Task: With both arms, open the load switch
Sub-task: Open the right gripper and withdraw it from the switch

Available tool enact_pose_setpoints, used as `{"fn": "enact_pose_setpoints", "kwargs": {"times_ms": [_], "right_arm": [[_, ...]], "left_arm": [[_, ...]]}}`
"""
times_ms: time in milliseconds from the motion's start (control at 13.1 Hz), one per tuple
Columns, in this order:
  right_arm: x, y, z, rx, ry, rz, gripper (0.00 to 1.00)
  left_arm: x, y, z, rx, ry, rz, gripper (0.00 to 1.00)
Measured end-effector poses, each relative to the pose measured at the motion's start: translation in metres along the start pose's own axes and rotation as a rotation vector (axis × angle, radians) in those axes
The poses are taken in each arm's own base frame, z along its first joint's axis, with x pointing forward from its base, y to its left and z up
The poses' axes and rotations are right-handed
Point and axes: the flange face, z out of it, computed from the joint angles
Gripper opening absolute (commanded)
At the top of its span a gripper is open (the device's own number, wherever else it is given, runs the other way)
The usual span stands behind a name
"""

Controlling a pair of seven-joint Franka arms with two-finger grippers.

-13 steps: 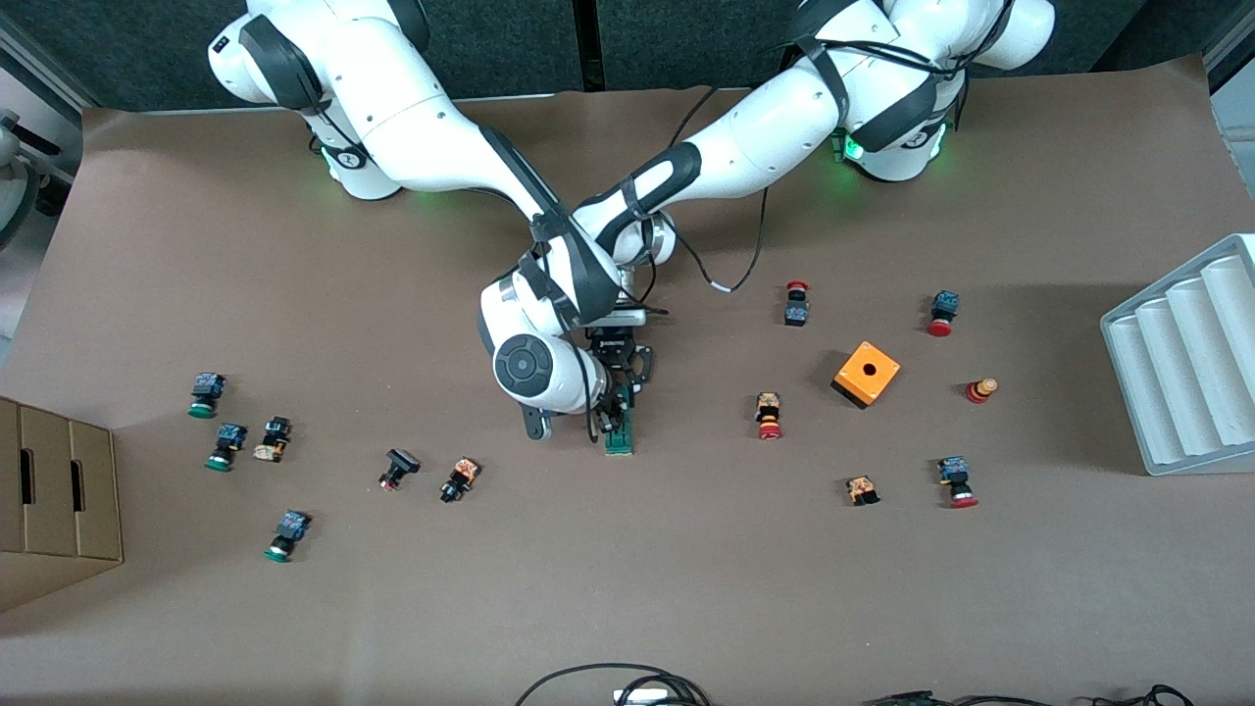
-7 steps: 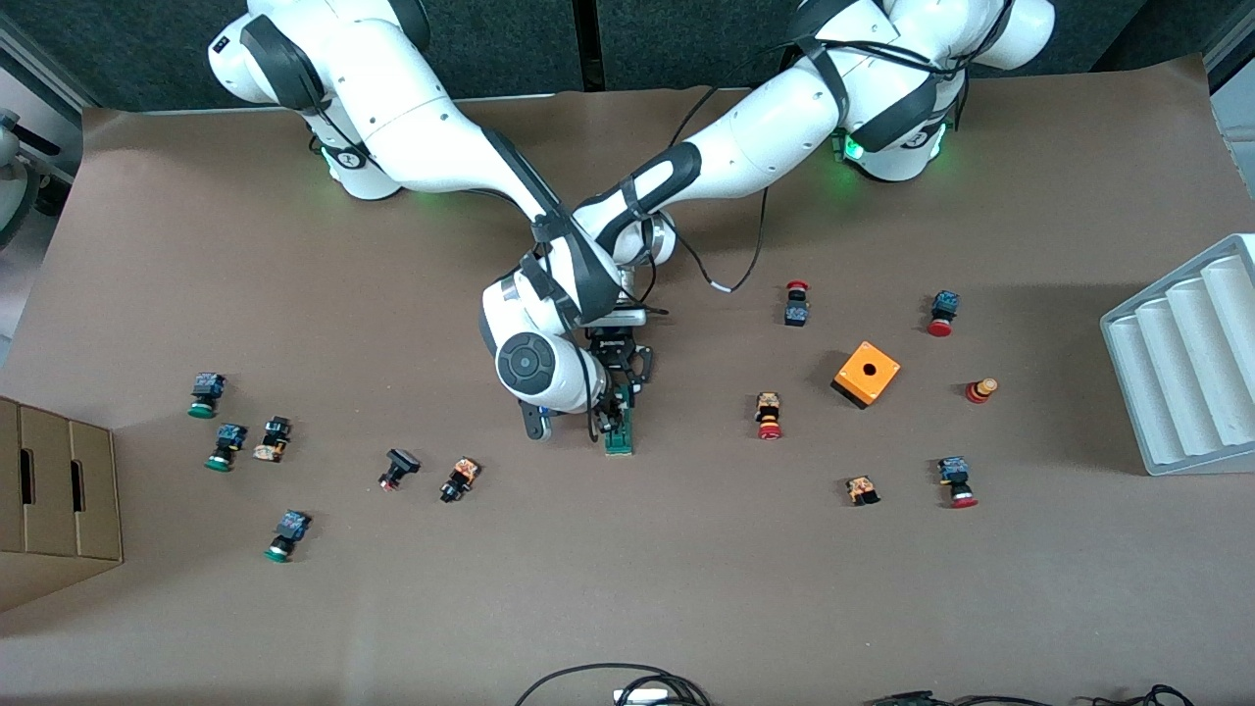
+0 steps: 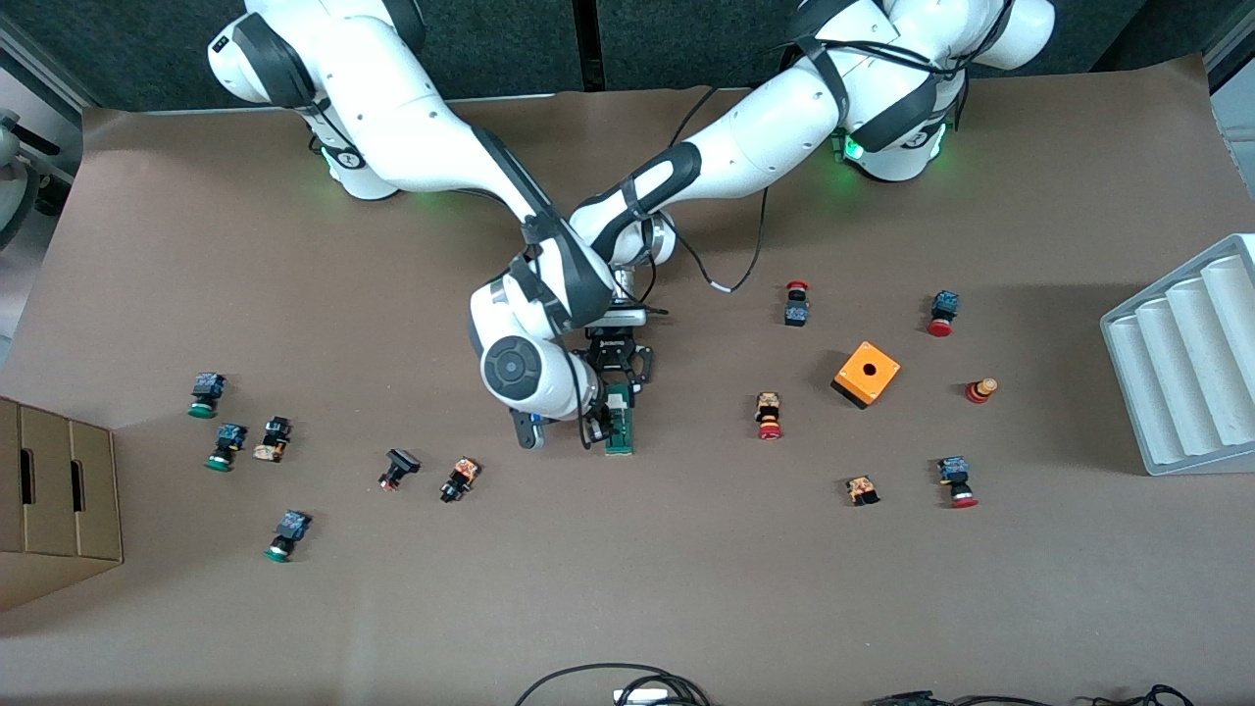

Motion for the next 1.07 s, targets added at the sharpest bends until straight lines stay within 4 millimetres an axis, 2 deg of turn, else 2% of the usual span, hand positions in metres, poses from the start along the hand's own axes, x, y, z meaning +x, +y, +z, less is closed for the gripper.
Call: {"fn": "enact_pose_setpoints", "kwargs": {"times_ms": [76, 153, 229, 306, 458, 611, 917, 1069], "right_arm": [[0.005, -0.005, -0.029, 0.027, -0.002, -0.06, 1.0], [0.013, -0.008, -0.062, 0.049, 0.01, -0.128, 1.0], [0.024, -0.008, -0.096, 0.062, 0.025, -0.204, 1.0], [0.036, -0.006, -0.13, 0.068, 0.031, -0.283, 1.0], [0.064, 0.004, -0.188, 0.075, 0.042, -0.451, 1.0], [0.094, 0.02, -0.233, 0.056, 0.076, -0.594, 1.0], [0.155, 0.073, -0.307, -0.001, 0.144, -0.885, 1.0], [0.187, 0.103, -0.34, -0.024, 0.147, -1.013, 1.0]], "left_arm": [[0.0, 0.0, 0.0, 0.0, 0.0, 0.0, 0.64], [0.0, 0.0, 0.0, 0.0, 0.0, 0.0, 0.69], [0.0, 0.0, 0.0, 0.0, 0.0, 0.0, 0.81], [0.0, 0.0, 0.0, 0.0, 0.001, -0.001, 0.99], [0.002, 0.001, 0.001, 0.001, 0.002, -0.003, 1.0], [0.003, 0.001, 0.001, 0.0, 0.003, -0.006, 1.0], [0.007, 0.002, 0.001, 0.034, -0.029, 0.051, 1.0], [0.019, 0.008, -0.005, 0.08, -0.086, 0.11, 1.0]]}}
